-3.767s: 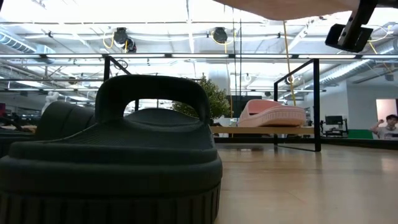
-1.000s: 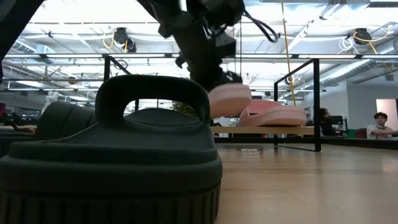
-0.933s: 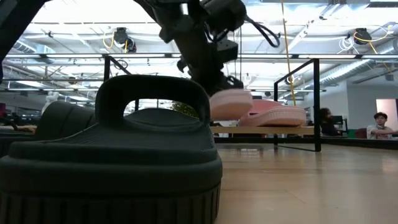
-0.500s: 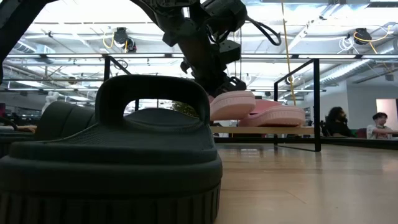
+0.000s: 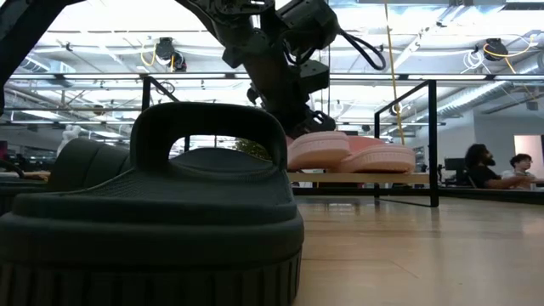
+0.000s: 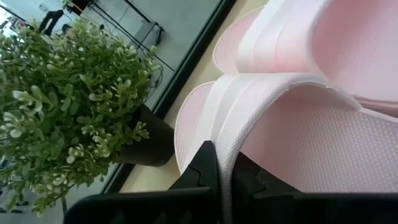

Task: Pick and place slides into the shelf
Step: Put the pink slides on the shelf

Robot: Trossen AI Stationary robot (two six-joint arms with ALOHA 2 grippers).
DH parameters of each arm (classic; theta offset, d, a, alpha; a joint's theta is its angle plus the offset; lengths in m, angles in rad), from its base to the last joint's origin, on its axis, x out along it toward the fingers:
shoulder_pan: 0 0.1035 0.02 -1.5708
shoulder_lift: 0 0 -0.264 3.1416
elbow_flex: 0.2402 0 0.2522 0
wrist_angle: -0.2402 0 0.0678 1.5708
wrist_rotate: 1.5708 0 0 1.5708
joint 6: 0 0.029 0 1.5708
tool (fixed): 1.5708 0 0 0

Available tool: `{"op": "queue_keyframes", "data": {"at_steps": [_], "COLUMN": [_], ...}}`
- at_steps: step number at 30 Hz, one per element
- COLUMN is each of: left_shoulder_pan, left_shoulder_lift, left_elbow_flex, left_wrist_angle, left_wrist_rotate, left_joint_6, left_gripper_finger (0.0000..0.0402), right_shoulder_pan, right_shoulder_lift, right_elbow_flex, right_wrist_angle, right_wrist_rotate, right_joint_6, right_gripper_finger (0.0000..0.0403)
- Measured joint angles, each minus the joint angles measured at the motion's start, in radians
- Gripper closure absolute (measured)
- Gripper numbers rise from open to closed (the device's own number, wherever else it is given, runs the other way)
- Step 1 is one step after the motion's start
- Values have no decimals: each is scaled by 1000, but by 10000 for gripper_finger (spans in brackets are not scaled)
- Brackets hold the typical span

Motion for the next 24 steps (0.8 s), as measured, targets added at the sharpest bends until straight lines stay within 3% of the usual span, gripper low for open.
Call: {"op": "queue_keyframes", "data": {"at_steps": [24], "left_shoulder_pan": [4], "left_shoulder_lift": [12], "left_elbow_flex": [1], "left_wrist_angle": [38], "left_wrist_rotate": [30], "left_joint_6": [64], "left_gripper_finger": [402], "right_shoulder_pan": [0], "right_shoulder_lift": [0], "right_elbow_flex": [0], "right_wrist_angle": [1], "right_wrist_rotate": [0], "right_joint_6": [0], "right_gripper_finger": [298]}}
